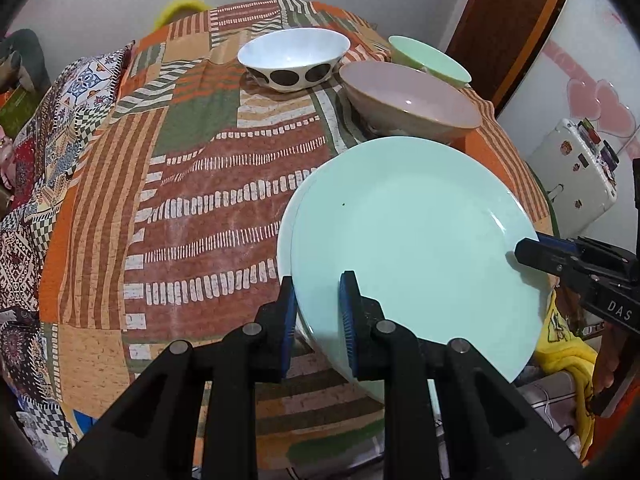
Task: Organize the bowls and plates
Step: 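Lift the mint green plate with the left gripper onto the plate stack in the right gripper, then open the left gripper off the mint plate and move toward the pink bowl, then grasp the pink bowl rim with the left gripper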
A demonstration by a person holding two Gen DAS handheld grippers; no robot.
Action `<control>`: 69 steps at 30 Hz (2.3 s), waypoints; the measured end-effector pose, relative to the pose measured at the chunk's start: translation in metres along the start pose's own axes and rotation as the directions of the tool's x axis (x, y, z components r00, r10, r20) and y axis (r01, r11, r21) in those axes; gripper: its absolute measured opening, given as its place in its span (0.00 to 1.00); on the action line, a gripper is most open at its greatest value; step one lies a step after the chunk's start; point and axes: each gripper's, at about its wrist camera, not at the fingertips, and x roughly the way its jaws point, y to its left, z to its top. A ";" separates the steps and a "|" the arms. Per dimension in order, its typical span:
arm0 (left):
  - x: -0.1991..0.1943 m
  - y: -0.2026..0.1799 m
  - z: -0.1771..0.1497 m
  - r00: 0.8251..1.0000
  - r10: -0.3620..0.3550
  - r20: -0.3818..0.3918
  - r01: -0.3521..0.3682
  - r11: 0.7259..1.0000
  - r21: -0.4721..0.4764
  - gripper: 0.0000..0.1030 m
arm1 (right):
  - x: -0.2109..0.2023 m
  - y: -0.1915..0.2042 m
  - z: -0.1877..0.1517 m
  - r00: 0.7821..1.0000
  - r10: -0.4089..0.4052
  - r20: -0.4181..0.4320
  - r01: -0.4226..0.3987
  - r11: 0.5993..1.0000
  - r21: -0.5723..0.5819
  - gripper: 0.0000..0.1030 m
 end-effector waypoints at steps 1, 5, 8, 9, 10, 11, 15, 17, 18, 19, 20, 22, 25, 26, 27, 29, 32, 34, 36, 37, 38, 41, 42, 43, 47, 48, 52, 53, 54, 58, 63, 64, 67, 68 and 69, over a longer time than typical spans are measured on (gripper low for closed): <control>0.001 0.000 0.001 1.000 0.001 0.001 -0.001 1.000 0.000 0.21 | 0.001 0.001 0.000 1.000 -0.008 0.002 0.008 1.000 -0.003 0.21; 0.002 0.000 0.001 1.000 0.012 0.005 -0.012 1.000 0.007 0.22 | 0.003 0.003 0.000 0.999 -0.037 0.012 0.037 0.999 -0.012 0.21; 0.003 0.000 0.002 1.000 0.020 0.008 -0.021 1.000 0.015 0.22 | 0.005 0.007 0.001 0.998 -0.057 0.013 0.057 0.998 -0.028 0.21; 0.004 0.001 0.003 1.000 0.023 0.010 -0.023 1.000 0.015 0.22 | 0.006 0.008 0.000 0.998 -0.064 0.012 0.064 0.997 -0.034 0.21; 0.005 0.002 0.003 1.000 0.026 0.011 -0.026 1.000 0.015 0.22 | 0.006 0.009 0.000 0.997 -0.072 0.014 0.072 0.997 -0.040 0.21; 0.006 0.002 0.003 0.999 0.032 0.010 -0.032 0.999 0.016 0.22 | 0.007 0.011 0.000 0.997 -0.081 0.016 0.082 0.996 -0.048 0.21; 0.011 0.000 0.001 0.998 0.060 0.008 -0.060 0.997 0.046 0.22 | 0.008 0.012 0.000 0.997 -0.077 0.011 0.078 0.996 -0.051 0.21; 0.010 0.000 0.000 0.998 0.061 0.016 -0.062 0.997 0.051 0.22 | 0.008 0.013 0.000 0.997 -0.078 0.012 0.079 0.995 -0.054 0.23; 0.010 0.000 0.000 0.998 0.057 0.017 -0.058 0.997 0.046 0.22 | 0.007 0.014 0.000 0.997 -0.082 0.011 0.082 0.995 -0.055 0.23; 0.010 0.001 0.000 0.998 0.052 0.017 -0.053 0.998 0.040 0.22 | 0.007 0.013 0.000 0.996 -0.086 0.011 0.087 0.995 -0.056 0.23; 0.010 0.003 0.001 0.999 0.045 0.017 -0.046 0.998 0.033 0.22 | 0.008 0.015 0.000 0.996 -0.088 0.010 0.088 0.994 -0.058 0.23; 0.010 0.004 0.001 0.999 0.039 0.018 -0.039 0.999 0.026 0.22 | 0.008 0.014 0.000 0.996 -0.086 0.007 0.086 0.995 -0.055 0.23; 0.010 0.003 0.001 0.999 0.045 0.016 -0.045 0.998 0.031 0.22 | 0.006 0.014 0.001 0.996 -0.093 0.009 0.094 0.994 -0.055 0.23; 0.010 0.003 0.001 0.999 0.048 0.014 -0.049 0.998 0.034 0.22 | 0.004 0.015 0.001 0.995 -0.101 0.014 0.101 0.993 -0.056 0.23; 0.010 0.003 0.001 0.999 0.043 0.017 -0.044 0.998 0.034 0.22 | 0.002 0.016 0.001 0.993 -0.118 0.027 0.119 0.991 -0.059 0.23; 0.010 0.005 0.002 0.999 0.038 0.010 -0.038 0.999 0.026 0.22 | -0.007 0.014 0.003 0.991 -0.122 0.062 0.125 0.990 -0.060 0.32; 0.006 0.008 0.002 0.999 0.037 0.015 -0.038 0.999 0.013 0.22 | -0.016 0.009 0.006 0.986 -0.136 0.095 0.141 0.988 -0.054 0.34; -0.001 0.009 0.005 0.999 0.038 0.031 -0.039 0.999 0.008 0.22 | -0.020 0.005 0.009 0.984 -0.143 0.107 0.149 0.988 -0.047 0.34; -0.012 0.009 0.012 0.997 0.040 0.058 -0.041 0.999 0.011 0.22 | -0.023 0.002 0.011 0.982 -0.144 0.118 0.149 0.988 -0.034 0.34; -0.016 0.008 0.014 0.997 0.040 0.070 -0.041 0.999 0.012 0.22 | -0.025 0.000 0.013 0.982 -0.145 0.124 0.149 0.988 -0.029 0.34; -0.022 0.007 0.018 0.996 0.039 0.086 -0.040 0.999 0.015 0.22 | -0.028 -0.002 0.015 0.980 -0.146 0.133 0.150 0.988 -0.023 0.34; -0.041 0.002 0.035 0.990 0.018 0.140 -0.022 0.999 0.031 0.28 | -0.035 -0.006 0.024 0.976 -0.144 0.161 0.147 0.989 -0.013 0.35; -0.045 0.000 0.039 0.988 0.013 0.152 -0.018 0.999 0.034 0.30 | -0.038 -0.007 0.028 0.975 -0.140 0.172 0.144 0.990 -0.009 0.36; -0.049 -0.002 0.046 0.985 0.011 0.172 -0.018 0.999 0.037 0.32 | -0.040 -0.008 0.031 0.974 -0.139 0.181 0.142 0.990 -0.007 0.41; -0.055 -0.011 0.070 0.977 0.003 0.215 -0.012 0.999 0.042 0.39 | -0.049 -0.011 0.043 0.963 -0.133 0.235 0.136 0.991 0.003 0.51; -0.054 -0.013 0.077 0.976 -0.001 0.219 -0.009 0.999 0.046 0.40 | -0.051 -0.012 0.046 0.961 -0.132 0.243 0.135 0.991 0.004 0.51; -0.044 -0.023 0.097 0.977 -0.012 0.212 0.002 0.999 0.046 0.55 | -0.053 -0.019 0.059 0.956 -0.125 0.265 0.125 0.992 0.020 0.53; -0.040 -0.024 0.101 0.978 -0.015 0.209 0.006 0.999 0.045 0.55 | -0.052 -0.021 0.063 0.955 -0.122 0.269 0.120 0.992 0.024 0.53; -0.035 -0.026 0.106 0.979 -0.017 0.203 0.008 0.999 0.045 0.55 | -0.051 -0.023 0.066 0.955 -0.121 0.271 0.118 0.993 0.026 0.54; -0.011 -0.027 0.121 0.986 -0.013 0.167 0.006 0.999 0.042 0.55 | -0.038 -0.032 0.079 0.958 -0.115 0.262 0.110 0.993 0.035 0.54; 0.024 -0.019 0.137 0.993 -0.047 0.110 0.047 0.999 0.004 0.55 | -0.015 -0.046 0.090 0.970 -0.097 0.223 0.084 0.994 0.067 0.61; 0.029 -0.018 0.139 0.993 -0.043 0.109 0.043 0.999 0.004 0.55 | -0.011 -0.049 0.091 0.971 -0.096 0.217 0.082 0.994 0.071 0.61; 0.043 -0.018 0.144 0.994 -0.035 0.108 0.034 0.999 0.012 0.55 | 0.003 -0.054 0.096 0.976 -0.100 0.193 0.087 0.993 0.076 0.61; 0.047 -0.018 0.146 0.994 -0.034 0.107 0.032 0.999 0.015 0.55 | 0.006 -0.055 0.097 0.977 -0.101 0.189 0.088 0.993 0.074 0.61; 0.052 -0.017 0.148 0.994 -0.033 0.109 0.031 0.999 0.014 0.54 | 0.009 -0.057 0.099 0.977 -0.102 0.187 0.089 0.993 0.075 0.61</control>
